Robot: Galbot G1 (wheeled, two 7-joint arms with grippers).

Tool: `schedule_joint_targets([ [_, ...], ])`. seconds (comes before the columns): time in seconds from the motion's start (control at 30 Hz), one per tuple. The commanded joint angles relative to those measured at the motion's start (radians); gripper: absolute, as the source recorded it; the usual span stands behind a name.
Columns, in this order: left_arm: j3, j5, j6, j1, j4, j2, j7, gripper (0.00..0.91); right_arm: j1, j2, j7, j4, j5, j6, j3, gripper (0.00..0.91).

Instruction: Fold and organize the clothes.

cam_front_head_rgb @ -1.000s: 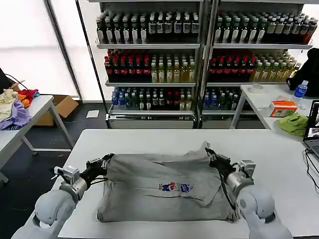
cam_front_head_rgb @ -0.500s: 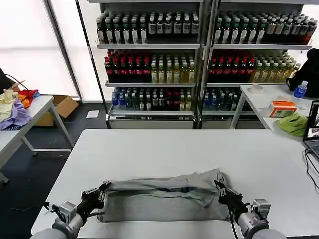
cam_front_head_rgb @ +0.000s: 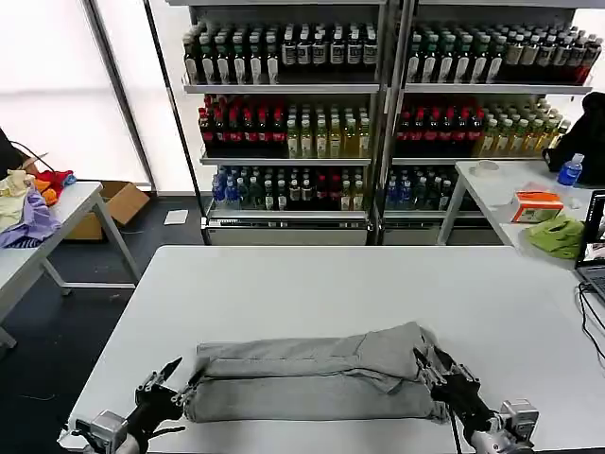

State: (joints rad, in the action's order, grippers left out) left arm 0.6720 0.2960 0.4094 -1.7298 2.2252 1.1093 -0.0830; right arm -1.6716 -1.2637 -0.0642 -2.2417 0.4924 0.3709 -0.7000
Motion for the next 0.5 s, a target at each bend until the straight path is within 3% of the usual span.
schedule_joint_targets([
  [0.03,-0.055,0.104,-0.003,0.010,0.025,0.121,0.219,0.907,-0.033,-0.013,-0.039,0.001,0.013,-0.192,-0.024,0.907],
  [0.23,-0.158,0.157,0.002,0.102,-0.044,0.160,0.364,0.907,-0.025,-0.014,-0.015,0.004,-0.006,-0.181,-0.020,0.907],
  [0.5,-0.227,0.154,0.038,0.175,-0.176,0.184,0.417,0.877,-0.027,-0.025,-0.010,0.024,-0.010,-0.178,-0.002,0.907],
])
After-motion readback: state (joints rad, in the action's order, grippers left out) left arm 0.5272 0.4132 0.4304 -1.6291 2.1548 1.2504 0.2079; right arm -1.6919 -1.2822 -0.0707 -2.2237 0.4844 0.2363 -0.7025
